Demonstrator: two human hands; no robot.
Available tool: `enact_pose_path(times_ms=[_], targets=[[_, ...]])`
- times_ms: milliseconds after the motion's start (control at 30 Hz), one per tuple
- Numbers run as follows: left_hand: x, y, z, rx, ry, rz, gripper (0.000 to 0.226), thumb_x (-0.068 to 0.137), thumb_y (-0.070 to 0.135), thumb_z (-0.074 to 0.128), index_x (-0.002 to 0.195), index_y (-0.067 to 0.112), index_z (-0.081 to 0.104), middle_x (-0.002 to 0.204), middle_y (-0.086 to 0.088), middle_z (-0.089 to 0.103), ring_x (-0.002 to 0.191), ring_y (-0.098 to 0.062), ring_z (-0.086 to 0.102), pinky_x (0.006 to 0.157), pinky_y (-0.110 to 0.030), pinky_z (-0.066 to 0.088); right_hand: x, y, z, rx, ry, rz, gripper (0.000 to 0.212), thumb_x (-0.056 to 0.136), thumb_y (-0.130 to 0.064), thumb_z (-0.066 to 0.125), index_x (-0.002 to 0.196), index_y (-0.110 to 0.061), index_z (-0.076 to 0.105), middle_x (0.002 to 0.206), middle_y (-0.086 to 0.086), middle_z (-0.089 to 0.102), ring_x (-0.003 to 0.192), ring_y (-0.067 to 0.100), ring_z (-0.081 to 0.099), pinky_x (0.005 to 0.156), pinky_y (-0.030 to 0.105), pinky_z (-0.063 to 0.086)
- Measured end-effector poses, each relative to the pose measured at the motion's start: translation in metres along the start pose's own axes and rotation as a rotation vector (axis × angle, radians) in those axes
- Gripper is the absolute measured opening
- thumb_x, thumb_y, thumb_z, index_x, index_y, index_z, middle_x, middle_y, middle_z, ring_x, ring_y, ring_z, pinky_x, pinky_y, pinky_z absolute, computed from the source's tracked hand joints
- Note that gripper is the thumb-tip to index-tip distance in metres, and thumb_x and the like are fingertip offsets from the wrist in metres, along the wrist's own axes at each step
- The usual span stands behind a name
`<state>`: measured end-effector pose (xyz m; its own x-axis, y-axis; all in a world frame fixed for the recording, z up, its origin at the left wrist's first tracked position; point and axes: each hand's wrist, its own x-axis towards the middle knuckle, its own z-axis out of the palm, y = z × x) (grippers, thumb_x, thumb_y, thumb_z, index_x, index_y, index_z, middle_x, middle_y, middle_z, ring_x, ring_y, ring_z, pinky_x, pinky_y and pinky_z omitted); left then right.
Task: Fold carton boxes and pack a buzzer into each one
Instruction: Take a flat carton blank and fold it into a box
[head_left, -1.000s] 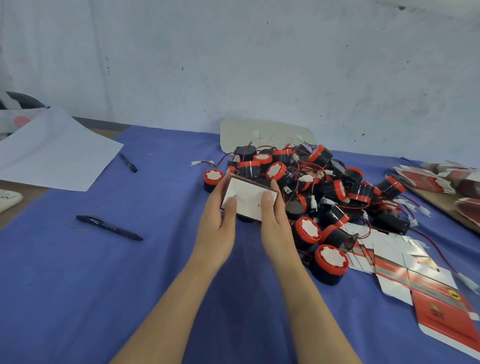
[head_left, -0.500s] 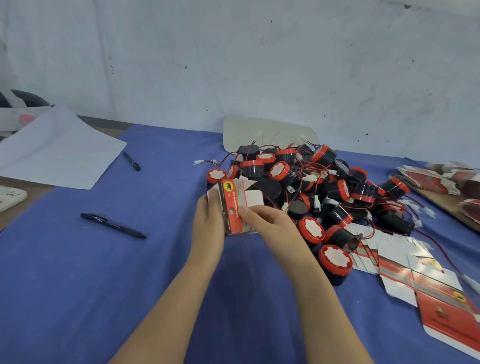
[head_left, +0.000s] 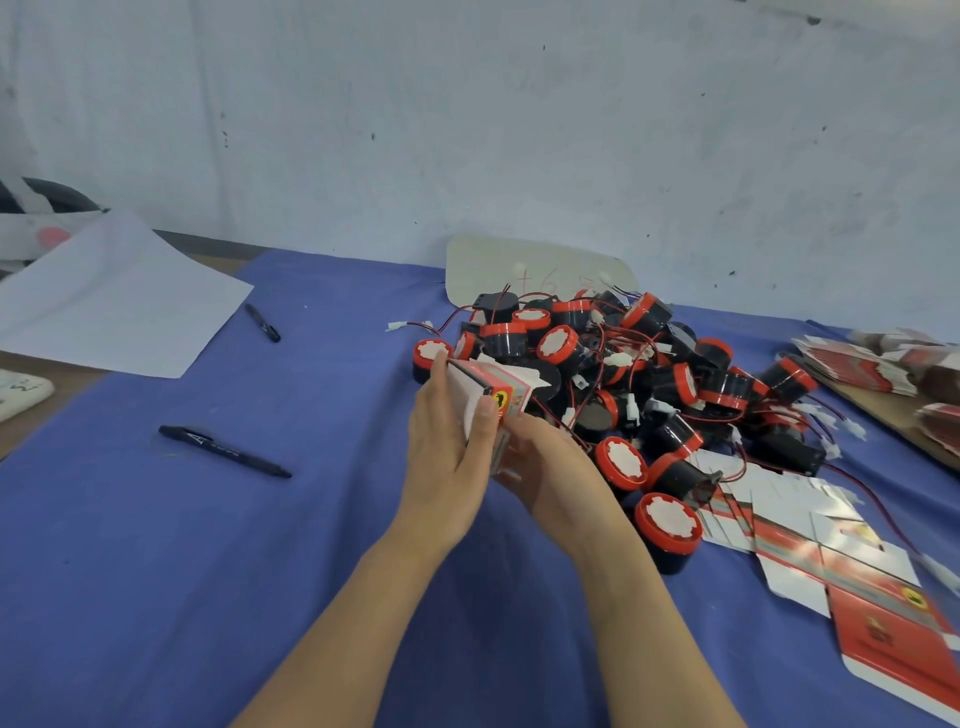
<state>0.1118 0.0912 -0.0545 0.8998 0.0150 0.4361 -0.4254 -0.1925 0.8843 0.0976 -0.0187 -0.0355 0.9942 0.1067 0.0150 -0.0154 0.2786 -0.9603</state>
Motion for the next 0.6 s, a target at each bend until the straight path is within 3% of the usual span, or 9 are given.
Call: enact_pose_path(times_ms=[100, 167, 267, 400, 500, 600], targets=[[0.0010, 0.0011, -0.0002, -0.034, 0.005, 0.006, 0.078, 0.084, 0.067, 0.035, 0.152, 0.032, 0.017, 0.141, 0.013, 0.035, 0.133, -0.003, 0.032, 0.113, -0.036, 0.033, -0.0004, 0.0005, -0.0008, 0.040, -0.062, -0.007, 0.022, 0.088, -0.023, 0.056, 0.100, -0.016, 0.073, 0.099, 0.007, 0.071, 0.088, 0.017, 0.067, 0.074, 0.028, 0.052], [0.0030, 0.0031, -0.0012, -0.090, 0.028, -0.033, 0.087, 0.077, 0.077, 0.030, 0.151, 0.033, 0.019, 0.141, 0.016, 0.035, 0.135, -0.006, 0.033, 0.112, -0.040, 0.035, -0.0006, 0.0001, 0.0001, 0.021, -0.061, -0.016, 0.024, 0.081, -0.029, 0.061, 0.095, -0.016, 0.076, 0.100, 0.009, 0.072, 0.090, 0.020, 0.068, 0.077, 0.029, 0.053], [0.0039, 0.0027, -0.0027, -0.180, 0.050, -0.085, 0.083, 0.075, 0.081, 0.021, 0.148, 0.039, 0.021, 0.144, 0.015, 0.035, 0.137, -0.008, 0.033, 0.113, -0.044, 0.034, -0.0003, 0.0014, 0.0000, -0.072, -0.056, -0.046, 0.025, 0.089, -0.027, 0.057, 0.095, -0.011, 0.076, 0.101, 0.013, 0.072, 0.095, 0.023, 0.068, 0.086, 0.032, 0.053], [0.0015, 0.0021, -0.0030, -0.251, 0.033, -0.107, 0.054, 0.096, 0.060, 0.026, 0.146, 0.040, 0.026, 0.153, 0.013, 0.030, 0.142, -0.011, 0.029, 0.114, -0.044, 0.032, -0.0004, 0.0023, 0.0024, -0.085, -0.041, -0.039, 0.029, 0.094, -0.027, 0.052, 0.092, -0.012, 0.077, 0.100, 0.013, 0.072, 0.092, 0.022, 0.068, 0.086, 0.033, 0.053], [0.0036, 0.0007, -0.0054, -0.276, 0.030, -0.132, 0.042, 0.104, 0.026, 0.033, 0.146, 0.033, 0.034, 0.146, 0.008, 0.044, 0.131, -0.011, 0.046, 0.105, -0.039, 0.045, -0.0008, -0.0004, 0.0043, -0.058, -0.019, -0.029, 0.029, 0.090, -0.032, 0.054, 0.101, -0.014, 0.073, 0.105, 0.016, 0.070, 0.090, 0.021, 0.068, 0.083, 0.031, 0.056], [0.0004, 0.0032, -0.0044, -0.199, 0.061, -0.101, 0.039, 0.104, 0.019, 0.031, 0.140, 0.028, 0.041, 0.133, 0.007, 0.054, 0.120, -0.009, 0.053, 0.101, -0.037, 0.047, -0.0011, -0.0016, 0.0053, -0.020, -0.024, -0.040, 0.036, 0.080, -0.039, 0.057, 0.104, -0.016, 0.073, 0.110, 0.015, 0.070, 0.092, 0.020, 0.069, 0.081, 0.029, 0.056]])
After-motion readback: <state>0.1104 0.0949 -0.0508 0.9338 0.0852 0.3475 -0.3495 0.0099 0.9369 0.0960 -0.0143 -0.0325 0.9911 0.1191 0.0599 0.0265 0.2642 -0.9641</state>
